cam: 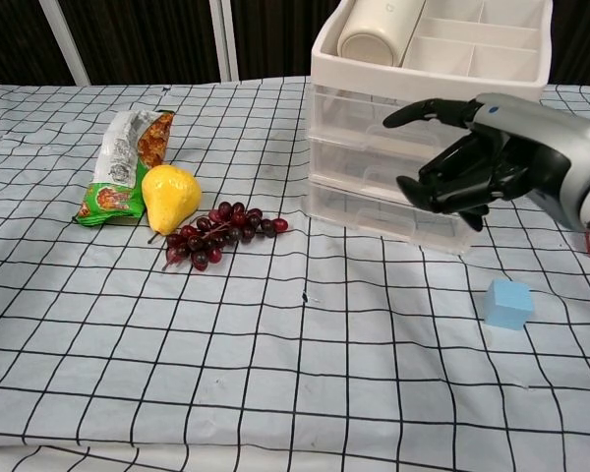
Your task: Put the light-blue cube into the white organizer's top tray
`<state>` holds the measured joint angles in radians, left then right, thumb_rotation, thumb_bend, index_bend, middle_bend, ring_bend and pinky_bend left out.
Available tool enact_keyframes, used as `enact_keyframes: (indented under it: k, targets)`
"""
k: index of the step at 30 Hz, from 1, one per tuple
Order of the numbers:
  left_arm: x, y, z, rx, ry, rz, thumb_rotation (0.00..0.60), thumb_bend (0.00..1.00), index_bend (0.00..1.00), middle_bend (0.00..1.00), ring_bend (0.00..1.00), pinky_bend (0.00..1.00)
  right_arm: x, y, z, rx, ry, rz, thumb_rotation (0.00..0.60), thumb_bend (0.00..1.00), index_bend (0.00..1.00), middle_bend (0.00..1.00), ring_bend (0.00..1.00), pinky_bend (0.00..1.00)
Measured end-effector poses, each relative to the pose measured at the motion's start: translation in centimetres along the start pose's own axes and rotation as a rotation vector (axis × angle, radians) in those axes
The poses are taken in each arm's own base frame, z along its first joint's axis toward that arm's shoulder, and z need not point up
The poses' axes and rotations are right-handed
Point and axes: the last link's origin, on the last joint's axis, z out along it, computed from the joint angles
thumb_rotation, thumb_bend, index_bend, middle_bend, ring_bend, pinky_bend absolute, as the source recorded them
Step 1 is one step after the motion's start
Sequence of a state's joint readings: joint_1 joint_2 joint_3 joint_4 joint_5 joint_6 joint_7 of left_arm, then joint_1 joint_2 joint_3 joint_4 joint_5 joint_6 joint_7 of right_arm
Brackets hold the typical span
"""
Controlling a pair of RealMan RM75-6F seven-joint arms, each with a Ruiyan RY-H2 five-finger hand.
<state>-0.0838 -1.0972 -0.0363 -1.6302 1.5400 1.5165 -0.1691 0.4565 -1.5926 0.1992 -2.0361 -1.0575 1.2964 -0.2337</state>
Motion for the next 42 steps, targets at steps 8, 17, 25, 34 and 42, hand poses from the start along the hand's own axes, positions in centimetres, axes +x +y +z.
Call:
enact_keyframes:
  k: [8, 17, 25, 34, 42]
  targets:
    - [-0.1, 0.0, 0.0, 0.005, -0.005, -0.007, 0.6, 0.02, 0.0, 0.0, 0.0, 0.0, 1.4, 0.7, 0.3, -0.037, 0.09, -0.159, 0.6, 0.41, 0.16, 0.83, 0.86, 0.76]
    - [0.0, 0.0, 0.0, 0.005, -0.004, -0.007, 0.6, 0.02, 0.0, 0.0, 0.0, 0.0, 1.6, 1.3, 0.7, -0.062, 0.126, -0.154, 0.6, 0.41, 0.16, 0.83, 0.86, 0.76]
    - [0.0, 0.0, 0.0, 0.006, -0.003, -0.01, 0.6, 0.02, 0.0, 0.0, 0.0, 0.0, 1.4, 1.6, 0.7, -0.089, 0.118, -0.17, 0.6, 0.41, 0.27, 0.83, 0.86, 0.76]
    - [0.0, 0.0, 0.0, 0.006, -0.004, -0.01, 0.6, 0.02, 0.0, 0.0, 0.0, 0.0, 1.3, 1.0, 0.3, -0.075, 0.106, -0.137, 0.6, 0.41, 0.38, 0.83, 0.86, 0.76]
    - [0.0, 0.0, 0.0, 0.006, -0.005, -0.009, 0.6, 0.02, 0.0, 0.0, 0.0, 0.0, 1.2, 0.6, -0.8, -0.057, 0.079, -0.118, 0.6, 0.41, 0.38, 0.83, 0.86, 0.76]
